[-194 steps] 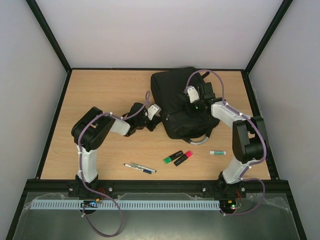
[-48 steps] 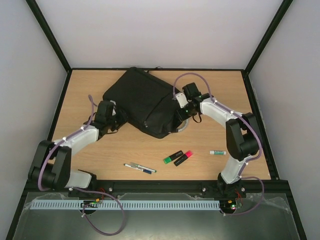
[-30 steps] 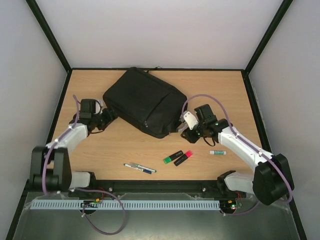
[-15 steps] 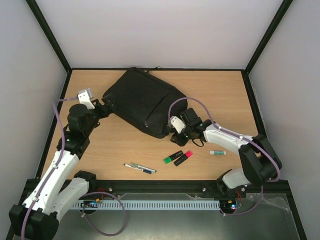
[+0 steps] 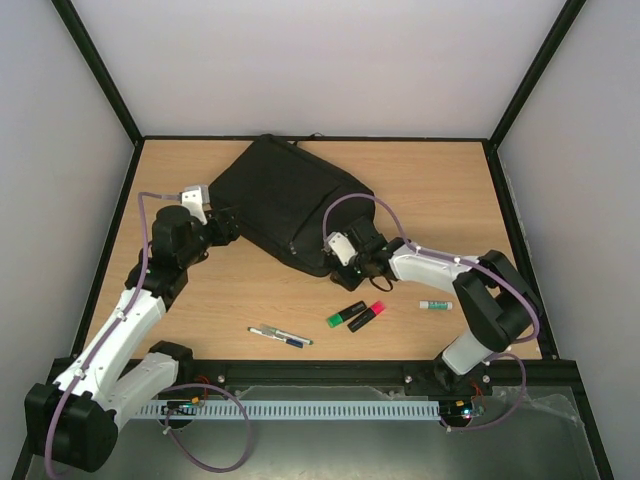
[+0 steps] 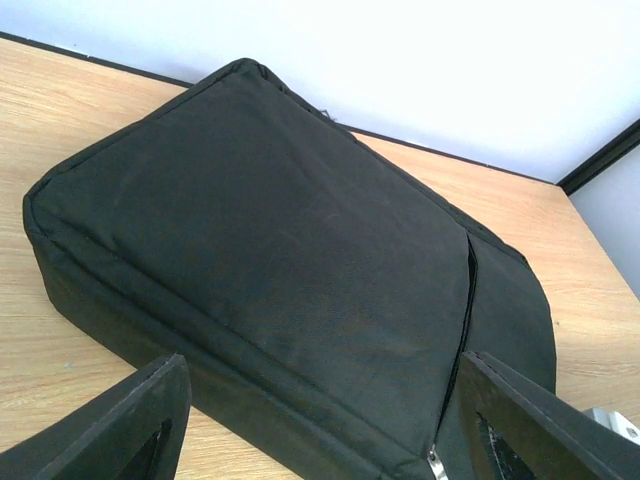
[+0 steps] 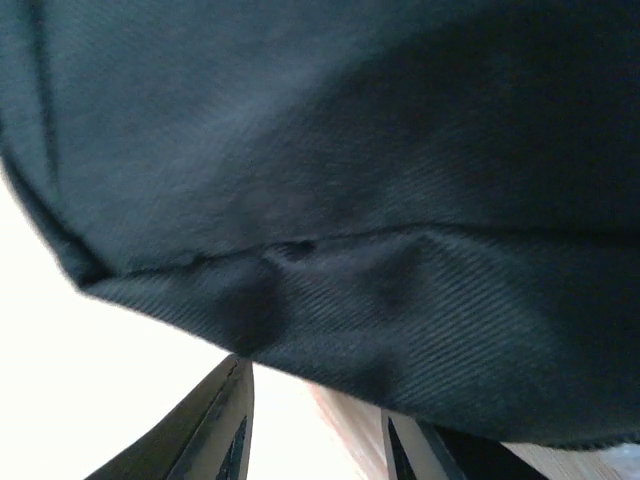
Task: Pack the student bag
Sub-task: Adjust the student bag at the center of the board, then zip the student bag at the center of the board.
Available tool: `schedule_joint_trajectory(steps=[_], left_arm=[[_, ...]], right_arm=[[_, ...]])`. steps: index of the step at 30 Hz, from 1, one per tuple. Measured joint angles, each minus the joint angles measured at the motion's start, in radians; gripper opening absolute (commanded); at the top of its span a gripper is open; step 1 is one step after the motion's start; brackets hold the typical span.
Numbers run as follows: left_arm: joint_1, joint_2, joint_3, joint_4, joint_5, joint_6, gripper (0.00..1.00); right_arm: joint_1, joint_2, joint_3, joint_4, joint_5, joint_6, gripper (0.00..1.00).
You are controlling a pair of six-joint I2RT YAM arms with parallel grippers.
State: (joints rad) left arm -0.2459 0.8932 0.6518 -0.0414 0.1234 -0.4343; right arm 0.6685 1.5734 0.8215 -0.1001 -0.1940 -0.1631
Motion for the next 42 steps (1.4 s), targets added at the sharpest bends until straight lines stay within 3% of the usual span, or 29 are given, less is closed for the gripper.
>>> schedule_joint_trajectory(steps=[8, 16, 22, 26, 34, 42], left_arm=[[0.0, 0.0, -0.001, 0.0, 0.019, 0.005, 0.74], [0.0, 0.0, -0.002, 0.001, 0.034, 0.005, 0.74], [0.0, 0.0, -0.009, 0.002, 0.034, 0.004, 0.71], [-0.016, 0.015, -0.012, 0.001, 0.031, -0.002, 0.7], [-0.155, 0.12, -0.012, -0.054, 0.003, -0.117, 0.66], [-0.339, 0.139, -0.129, -0.04, 0.008, -0.38, 0.7]], right_arm=[[0.001, 0.028, 0.005, 0.031, 0.077, 0.018, 0.28], [0.001, 0.04, 0.002, 0.062, 0.134, 0.014, 0.1], [0.001, 0.034, -0.013, 0.079, 0.159, 0.0, 0.01], [0.001, 0.004, -0.015, 0.069, 0.169, -0.034, 0.01], [0.001, -0.038, 0.011, -0.023, 0.155, -0.107, 0.01], [0.001, -0.036, 0.062, -0.128, 0.137, -0.129, 0.01]])
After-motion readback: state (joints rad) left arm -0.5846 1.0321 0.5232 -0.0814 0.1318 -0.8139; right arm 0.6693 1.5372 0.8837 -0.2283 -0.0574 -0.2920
